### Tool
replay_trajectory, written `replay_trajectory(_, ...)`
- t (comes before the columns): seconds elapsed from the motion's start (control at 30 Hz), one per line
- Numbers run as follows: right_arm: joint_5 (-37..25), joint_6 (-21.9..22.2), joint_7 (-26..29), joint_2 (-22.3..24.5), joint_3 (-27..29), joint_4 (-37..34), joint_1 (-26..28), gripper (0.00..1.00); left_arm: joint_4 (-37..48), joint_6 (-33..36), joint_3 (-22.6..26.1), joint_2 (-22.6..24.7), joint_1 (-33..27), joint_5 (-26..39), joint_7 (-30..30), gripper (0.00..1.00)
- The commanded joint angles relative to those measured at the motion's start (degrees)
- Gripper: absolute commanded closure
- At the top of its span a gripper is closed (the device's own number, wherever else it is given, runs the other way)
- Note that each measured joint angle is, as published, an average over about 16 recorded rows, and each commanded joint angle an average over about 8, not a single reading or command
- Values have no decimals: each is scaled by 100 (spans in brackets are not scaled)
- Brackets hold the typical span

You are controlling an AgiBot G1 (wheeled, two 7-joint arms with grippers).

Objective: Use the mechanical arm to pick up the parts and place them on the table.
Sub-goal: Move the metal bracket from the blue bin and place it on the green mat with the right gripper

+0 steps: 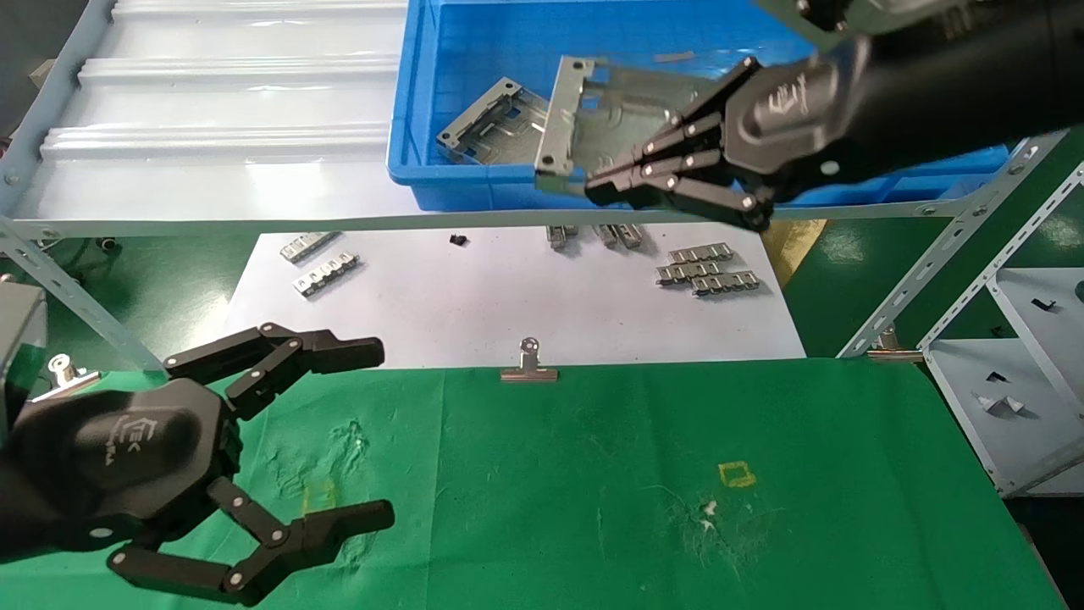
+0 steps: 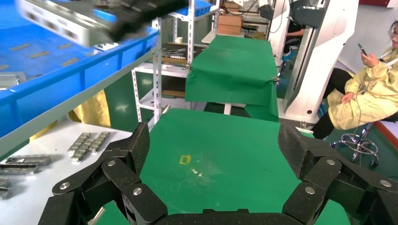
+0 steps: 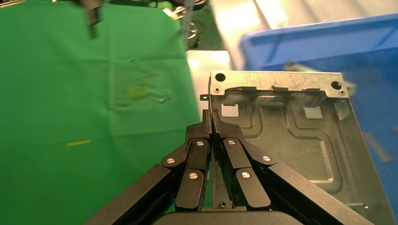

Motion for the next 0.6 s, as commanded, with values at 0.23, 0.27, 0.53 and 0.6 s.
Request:
replay_trajectory(0.23,488,206,622,946,-321,1762,-775,100,0,0,0,0,0,0,0,0)
replay_trajectory(0.27,489,234,610,1018,-351,1837,-900,100,0,0,0,0,0,0,0,0)
replay_trajectory(0.53,159,322,-206,1319,-667,1818,-1794,100,0,0,0,0,0,0,0,0)
replay_trajectory(0.6,-5,295,-479,1287,-775,1645,-1917,100,0,0,0,0,0,0,0,0)
